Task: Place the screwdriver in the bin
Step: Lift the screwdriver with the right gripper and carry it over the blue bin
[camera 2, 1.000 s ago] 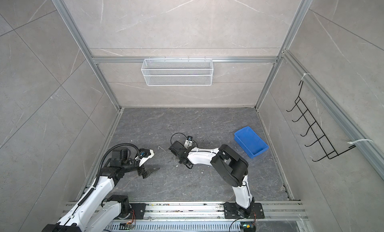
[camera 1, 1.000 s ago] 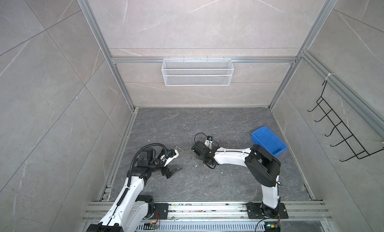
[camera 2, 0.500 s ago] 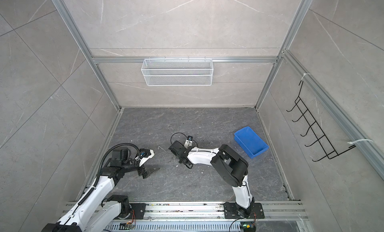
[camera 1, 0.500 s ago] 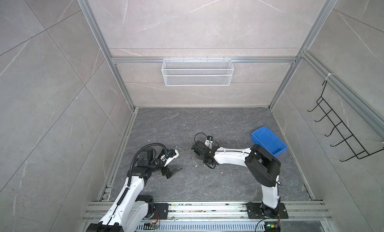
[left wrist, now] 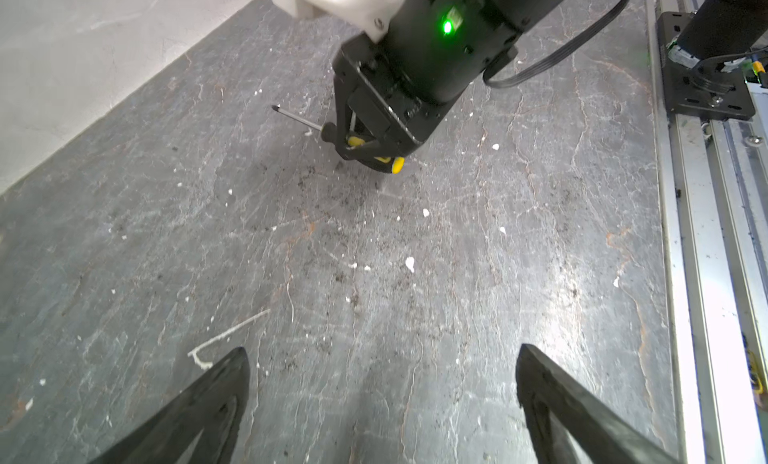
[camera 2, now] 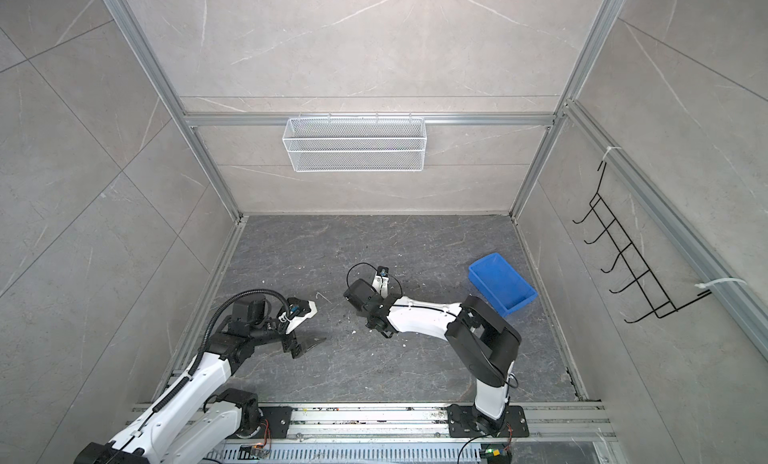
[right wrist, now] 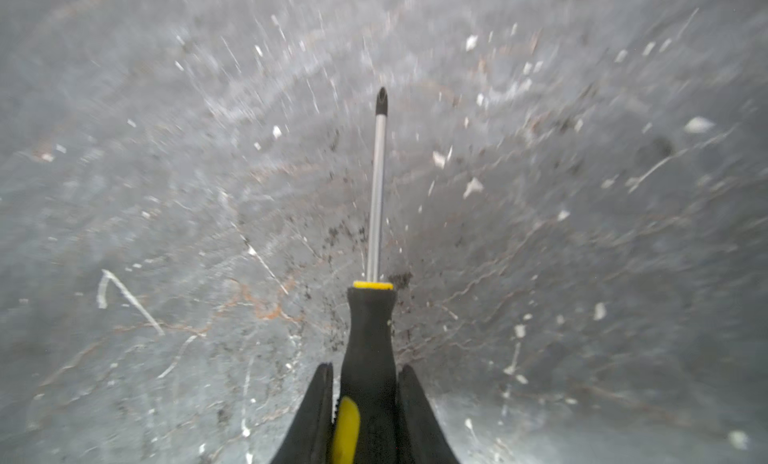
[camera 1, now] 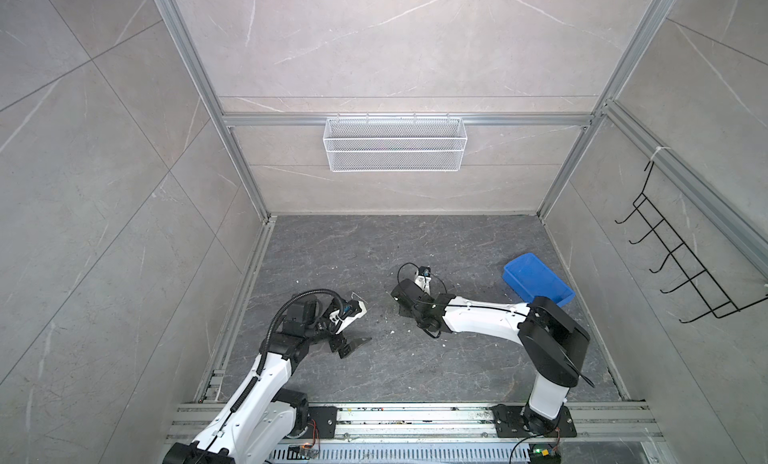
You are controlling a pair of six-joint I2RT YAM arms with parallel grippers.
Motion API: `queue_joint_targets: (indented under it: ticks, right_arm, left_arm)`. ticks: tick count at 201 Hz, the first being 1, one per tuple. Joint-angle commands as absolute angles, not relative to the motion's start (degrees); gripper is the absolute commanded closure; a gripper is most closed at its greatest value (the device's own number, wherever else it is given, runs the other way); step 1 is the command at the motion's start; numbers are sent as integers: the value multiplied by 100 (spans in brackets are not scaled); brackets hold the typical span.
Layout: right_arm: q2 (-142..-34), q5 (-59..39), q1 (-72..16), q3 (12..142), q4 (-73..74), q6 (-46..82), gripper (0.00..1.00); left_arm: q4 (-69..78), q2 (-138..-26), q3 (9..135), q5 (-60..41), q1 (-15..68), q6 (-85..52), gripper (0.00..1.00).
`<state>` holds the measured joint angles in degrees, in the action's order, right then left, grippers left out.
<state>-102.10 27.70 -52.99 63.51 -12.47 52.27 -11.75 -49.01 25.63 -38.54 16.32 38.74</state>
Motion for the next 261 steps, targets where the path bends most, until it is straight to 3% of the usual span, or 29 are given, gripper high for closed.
queue_joint_targets:
  ticks: [1, 37, 83, 144, 210, 261]
  right_arm:
    - [-9747, 3133, -5238, 6144, -1151, 4661, 100]
    - [-9111, 2960, -4985, 5853, -1037, 3315, 100]
    - [-8454, 1606, -4178, 5713, -1266, 1490, 100]
    - [-7661, 747, -3117, 5783, -1991, -319, 100]
    - [-7668, 1310, -2093, 5846, -2631, -1949, 100]
    - [-7611, 1194, -639, 5626, -2387, -2707, 100]
  left_arm:
    - [-416, -5021, 2812, -3275, 2093, 3321, 0]
    - [245, -5668, 3053, -2791, 2803, 3047, 0]
    - [1478, -6546, 3244, -2349, 3382, 2583, 0]
    - [2674, -7872, 3774, -2045, 4126, 2084, 0]
    - [4201, -9127, 4445, -1438, 4929, 1338, 0]
    - [4482, -9851, 5054, -1273, 5243, 1212, 0]
